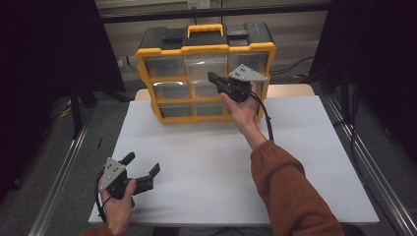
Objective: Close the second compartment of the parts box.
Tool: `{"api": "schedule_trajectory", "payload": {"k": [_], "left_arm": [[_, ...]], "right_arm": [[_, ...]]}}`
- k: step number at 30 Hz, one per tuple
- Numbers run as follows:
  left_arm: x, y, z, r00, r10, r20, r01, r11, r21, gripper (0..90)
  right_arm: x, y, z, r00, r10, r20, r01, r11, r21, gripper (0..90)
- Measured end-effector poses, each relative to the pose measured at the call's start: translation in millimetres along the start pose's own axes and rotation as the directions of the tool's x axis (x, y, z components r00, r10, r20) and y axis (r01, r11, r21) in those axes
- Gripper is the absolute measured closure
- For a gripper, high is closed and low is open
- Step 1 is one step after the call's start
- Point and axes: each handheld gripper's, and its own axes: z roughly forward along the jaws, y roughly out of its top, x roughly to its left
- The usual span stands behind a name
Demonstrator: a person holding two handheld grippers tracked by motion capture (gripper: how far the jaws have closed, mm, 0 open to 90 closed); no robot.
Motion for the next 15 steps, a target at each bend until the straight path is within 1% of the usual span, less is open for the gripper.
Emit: {"api": "schedule_trajectory", "payload": {"k": [5, 7, 9, 10, 15], "left_arm": [[-0.3, 0.0, 0.2, 1.0, 0.0, 0.002, 0.0, 1.0, -0.001, 2.4], [-0.3, 0.0, 0.0, 1.0, -0.001, 0.001, 0.001, 1.0, -0.001, 2.4], [0.2, 0.0, -0.1, 1.0, -0.001, 0.001, 0.001, 1.0, 0.001, 2.4], [0.3, -0.1, -0.1, 1.0, -0.001, 0.001, 0.001, 1.0, 0.001, 2.4], [0.1, -0.2, 0.2, 1.0, 0.0, 0.007, 0.0, 1.0, 0.001, 2.4]], "right_arm": [[-0.8, 0.9, 1.7, 0.9999, -0.01, 0.01, 0.01, 1.0, 0.009, 90.0], [-1.3, 1.3, 2.3, 1.0, -0.001, 0.009, 0.001, 1.0, 0.009, 90.0], [-2.4, 1.1, 3.3, 0.9999, -0.007, 0.01, 0.007, 1.0, 0.01, 90.0], [-1.8, 1.3, 3.8, 0.9999, 0.0, 0.013, -0.001, 1.0, 0.011, 90.0], [-3.6, 1.5, 5.7, 0.9999, -0.002, 0.016, 0.002, 1.0, 0.014, 90.0]]}}
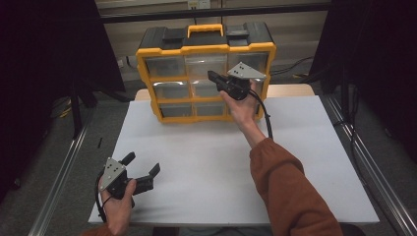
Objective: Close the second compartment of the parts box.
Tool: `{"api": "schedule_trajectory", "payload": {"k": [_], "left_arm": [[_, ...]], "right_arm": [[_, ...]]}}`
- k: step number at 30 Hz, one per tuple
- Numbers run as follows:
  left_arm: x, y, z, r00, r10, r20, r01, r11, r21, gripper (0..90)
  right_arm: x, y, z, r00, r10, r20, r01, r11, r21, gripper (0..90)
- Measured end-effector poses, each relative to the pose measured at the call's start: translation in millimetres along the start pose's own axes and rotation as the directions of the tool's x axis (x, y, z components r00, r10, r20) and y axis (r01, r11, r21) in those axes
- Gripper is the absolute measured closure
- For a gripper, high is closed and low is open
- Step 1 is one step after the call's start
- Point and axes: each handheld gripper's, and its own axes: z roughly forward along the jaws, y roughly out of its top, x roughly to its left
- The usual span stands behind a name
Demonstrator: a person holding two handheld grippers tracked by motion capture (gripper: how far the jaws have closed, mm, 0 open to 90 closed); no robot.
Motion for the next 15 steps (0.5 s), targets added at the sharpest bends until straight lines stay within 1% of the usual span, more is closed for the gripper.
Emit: {"api": "schedule_trajectory", "payload": {"k": [2, 10, 12, 13, 14, 15], "left_arm": [[0.0, 0.1, -0.2, 1.0, 0.0, -0.005, 0.0, 1.0, -0.001, 2.4], [0.2, 0.0, -0.2, 1.0, 0.0, -0.002, 0.0, 1.0, 0.0, 2.4], [0.3, 0.0, -0.3, 1.0, 0.0, -0.003, 0.0, 1.0, 0.0, 2.4], [0.4, 0.0, -0.3, 1.0, 0.0, -0.002, 0.0, 1.0, 0.001, 2.4], [0.4, 0.1, -0.4, 1.0, 0.0, 0.0, 0.0, 1.0, 0.002, 2.4], [-0.4, 0.0, 0.3, 0.9999, -0.011, -0.001, 0.011, 0.9999, -0.008, 2.4]], "right_arm": [[-0.8, -0.2, 1.0, 1.0, -0.002, 0.005, 0.002, 1.0, -0.002, 90.0], [-2.5, 1.2, 4.4, 0.9999, 0.001, 0.013, -0.001, 1.0, 0.006, 90.0], [-3.7, 1.5, 5.2, 0.9999, -0.003, 0.013, 0.003, 1.0, 0.004, 90.0], [-3.6, 1.7, 6.1, 0.9999, 0.002, 0.015, -0.002, 1.0, 0.001, 90.0], [-4.3, 1.7, 6.4, 0.9998, -0.005, 0.018, 0.005, 1.0, 0.007, 90.0], [-4.4, 1.9, 6.9, 0.9999, -0.001, 0.017, 0.0, 1.0, 0.007, 90.0]]}}
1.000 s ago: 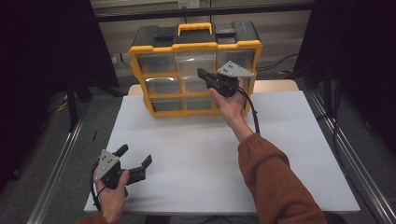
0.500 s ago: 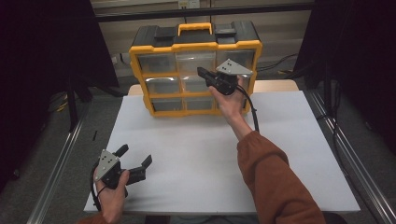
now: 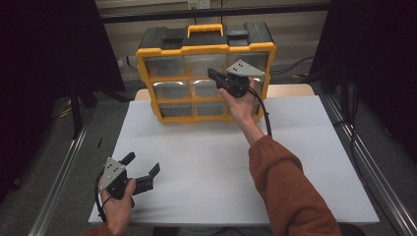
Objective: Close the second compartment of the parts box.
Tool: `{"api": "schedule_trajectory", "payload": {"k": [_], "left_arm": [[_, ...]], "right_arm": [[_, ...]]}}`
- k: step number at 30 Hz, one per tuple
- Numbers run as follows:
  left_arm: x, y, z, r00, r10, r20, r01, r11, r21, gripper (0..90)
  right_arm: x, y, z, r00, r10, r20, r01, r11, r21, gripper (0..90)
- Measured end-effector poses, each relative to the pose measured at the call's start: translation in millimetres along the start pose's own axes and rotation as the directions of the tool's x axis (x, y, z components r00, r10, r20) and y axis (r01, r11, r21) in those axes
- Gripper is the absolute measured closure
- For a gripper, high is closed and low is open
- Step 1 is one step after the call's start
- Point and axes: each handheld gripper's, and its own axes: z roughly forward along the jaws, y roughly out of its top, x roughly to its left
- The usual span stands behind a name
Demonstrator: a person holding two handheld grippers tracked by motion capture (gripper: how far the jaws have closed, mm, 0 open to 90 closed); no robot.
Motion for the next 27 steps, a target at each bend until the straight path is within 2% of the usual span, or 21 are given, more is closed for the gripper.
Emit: {"api": "schedule_trajectory", "payload": {"k": [6, 7, 12, 24, 25, 27], "left_arm": [[-0.1, -0.1, 0.2, 1.0, -0.001, -0.002, 0.001, 1.0, -0.001, 2.4], [0.9, 0.0, -0.4, 0.9999, 0.012, 0.0, -0.012, 0.9999, 0.011, 2.4], [1.1, 0.0, -0.5, 0.9999, 0.015, 0.002, -0.015, 0.9998, 0.014, 2.4], [0.9, 0.0, -0.6, 0.9999, 0.01, 0.003, -0.01, 0.9999, 0.009, 2.4], [0.0, -0.2, 0.3, 1.0, -0.004, 0.002, 0.004, 1.0, 0.001, 2.4], [0.6, -0.1, -0.3, 1.0, 0.005, 0.002, -0.005, 1.0, 0.007, 2.4]], "right_arm": [[-1.5, 0.2, 1.5, 1.0, 0.004, -0.001, -0.004, 1.0, 0.001, 90.0], [-1.3, 0.2, 1.9, 1.0, 0.005, 0.002, -0.005, 1.0, 0.0, 90.0], [-2.0, -0.1, 3.3, 0.9999, 0.011, 0.007, -0.011, 1.0, -0.005, 90.0], [-4.6, 0.8, 6.4, 0.9996, 0.007, 0.029, -0.007, 1.0, -0.001, 90.0], [-5.1, 0.9, 6.5, 0.9997, 0.004, 0.026, -0.004, 1.0, 0.0, 90.0], [-5.8, 1.5, 7.4, 0.9994, 0.007, 0.034, -0.007, 1.0, 0.003, 90.0]]}}
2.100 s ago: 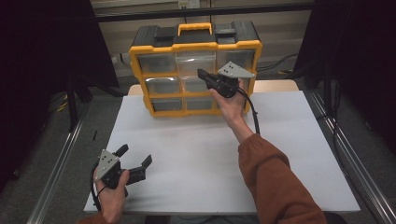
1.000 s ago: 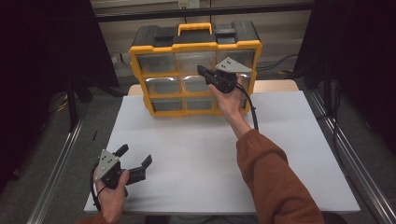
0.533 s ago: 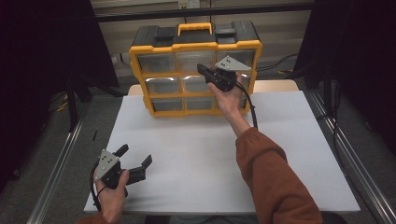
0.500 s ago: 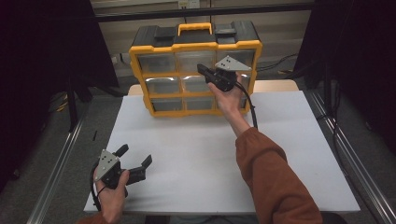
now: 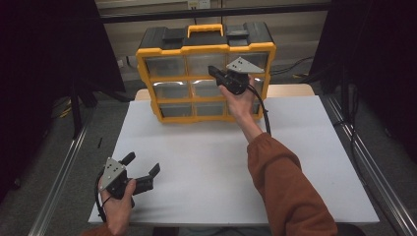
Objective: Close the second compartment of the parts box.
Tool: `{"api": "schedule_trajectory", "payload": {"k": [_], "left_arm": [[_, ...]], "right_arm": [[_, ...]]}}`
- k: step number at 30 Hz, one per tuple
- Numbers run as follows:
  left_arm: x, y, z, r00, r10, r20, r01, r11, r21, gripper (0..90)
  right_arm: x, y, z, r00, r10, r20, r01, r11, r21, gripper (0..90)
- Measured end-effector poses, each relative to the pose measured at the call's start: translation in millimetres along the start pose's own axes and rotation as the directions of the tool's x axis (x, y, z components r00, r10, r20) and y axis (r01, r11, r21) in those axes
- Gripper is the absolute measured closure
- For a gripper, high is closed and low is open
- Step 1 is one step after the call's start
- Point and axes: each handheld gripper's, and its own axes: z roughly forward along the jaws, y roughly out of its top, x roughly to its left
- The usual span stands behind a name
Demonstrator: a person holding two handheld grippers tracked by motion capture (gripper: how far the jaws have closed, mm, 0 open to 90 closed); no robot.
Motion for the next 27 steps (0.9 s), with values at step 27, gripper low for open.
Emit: {"api": "schedule_trajectory", "payload": {"k": [27], "left_arm": [[-0.1, -0.3, 4.5, 1.0, -0.002, 0.001, 0.002, 0.9999, 0.013, 2.5]], "right_arm": [[5.3, -5.0, -1.6, 0.999, 0.036, -0.025, -0.036, 0.999, -0.005, 75.3]]}}
